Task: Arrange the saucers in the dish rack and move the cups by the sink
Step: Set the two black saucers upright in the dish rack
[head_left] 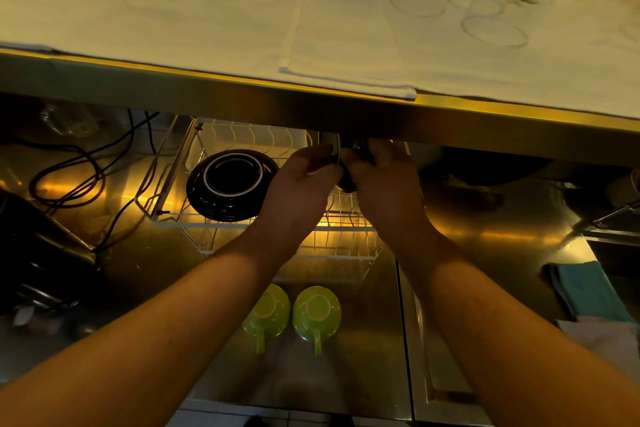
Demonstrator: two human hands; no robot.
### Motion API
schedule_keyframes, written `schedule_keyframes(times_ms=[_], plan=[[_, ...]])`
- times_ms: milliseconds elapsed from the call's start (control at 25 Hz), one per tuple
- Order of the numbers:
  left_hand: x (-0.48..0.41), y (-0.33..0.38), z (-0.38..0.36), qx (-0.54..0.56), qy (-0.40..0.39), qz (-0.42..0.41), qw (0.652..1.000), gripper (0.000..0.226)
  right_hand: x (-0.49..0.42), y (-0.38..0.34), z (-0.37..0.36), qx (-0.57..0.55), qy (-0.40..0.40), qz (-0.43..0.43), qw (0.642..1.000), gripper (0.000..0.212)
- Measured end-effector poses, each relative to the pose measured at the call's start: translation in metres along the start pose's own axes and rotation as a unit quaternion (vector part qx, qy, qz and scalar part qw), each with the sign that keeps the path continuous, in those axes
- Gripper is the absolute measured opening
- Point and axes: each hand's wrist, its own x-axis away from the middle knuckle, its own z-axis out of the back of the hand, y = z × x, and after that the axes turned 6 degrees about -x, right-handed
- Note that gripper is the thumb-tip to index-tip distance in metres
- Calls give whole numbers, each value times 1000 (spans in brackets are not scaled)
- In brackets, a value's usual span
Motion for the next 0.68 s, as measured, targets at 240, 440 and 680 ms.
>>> schedule_keyframes(times_ms=[240,440,680], plan=[[7,5,12,338,-80,163,923,32,9,14,4,255,-96,183,945,26],[3,5,14,381,-82,249,887,47,-3,25,3,406,-173,244,864,48],[-4,6,13,386,-74,286,874,46,-9,38,7,460,-158,261,834,45]])
